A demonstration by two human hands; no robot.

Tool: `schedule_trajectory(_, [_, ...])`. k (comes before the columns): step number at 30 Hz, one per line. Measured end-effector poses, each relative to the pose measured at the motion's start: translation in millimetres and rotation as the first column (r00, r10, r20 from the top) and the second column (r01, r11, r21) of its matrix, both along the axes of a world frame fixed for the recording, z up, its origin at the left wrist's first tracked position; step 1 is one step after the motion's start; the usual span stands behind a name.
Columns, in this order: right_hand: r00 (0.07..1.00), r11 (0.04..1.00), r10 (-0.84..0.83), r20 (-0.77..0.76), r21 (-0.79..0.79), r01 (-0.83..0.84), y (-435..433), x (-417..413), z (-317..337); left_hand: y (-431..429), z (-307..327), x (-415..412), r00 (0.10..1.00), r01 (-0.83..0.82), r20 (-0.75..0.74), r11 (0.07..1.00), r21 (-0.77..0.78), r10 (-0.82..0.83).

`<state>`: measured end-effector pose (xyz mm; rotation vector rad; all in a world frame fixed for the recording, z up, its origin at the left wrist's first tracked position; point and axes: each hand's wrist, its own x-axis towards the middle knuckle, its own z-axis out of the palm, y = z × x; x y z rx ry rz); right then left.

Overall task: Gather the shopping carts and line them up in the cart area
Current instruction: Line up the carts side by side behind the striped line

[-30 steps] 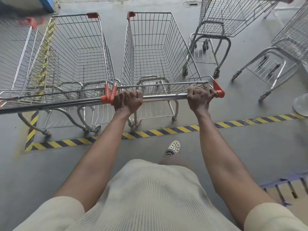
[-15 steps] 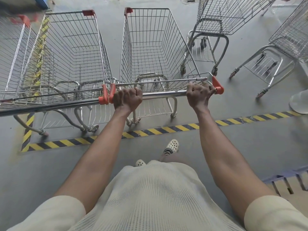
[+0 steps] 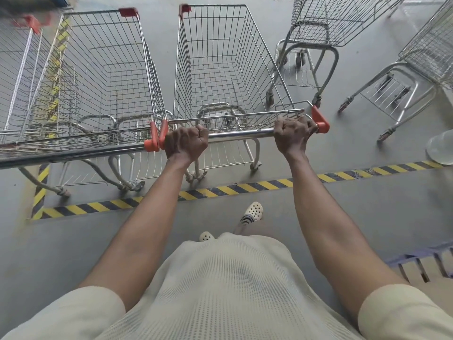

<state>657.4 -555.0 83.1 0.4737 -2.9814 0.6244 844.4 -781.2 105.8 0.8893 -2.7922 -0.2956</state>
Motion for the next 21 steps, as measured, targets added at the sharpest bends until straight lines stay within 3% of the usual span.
schedule_trajectory(21, [0.998,0.995,0.038,0.044,0.092,-0.042,-1.7,7.5,11.5,0.5,-3.2,2.3,0.995,0.034,-0.091,0.999,0.042,-0.030])
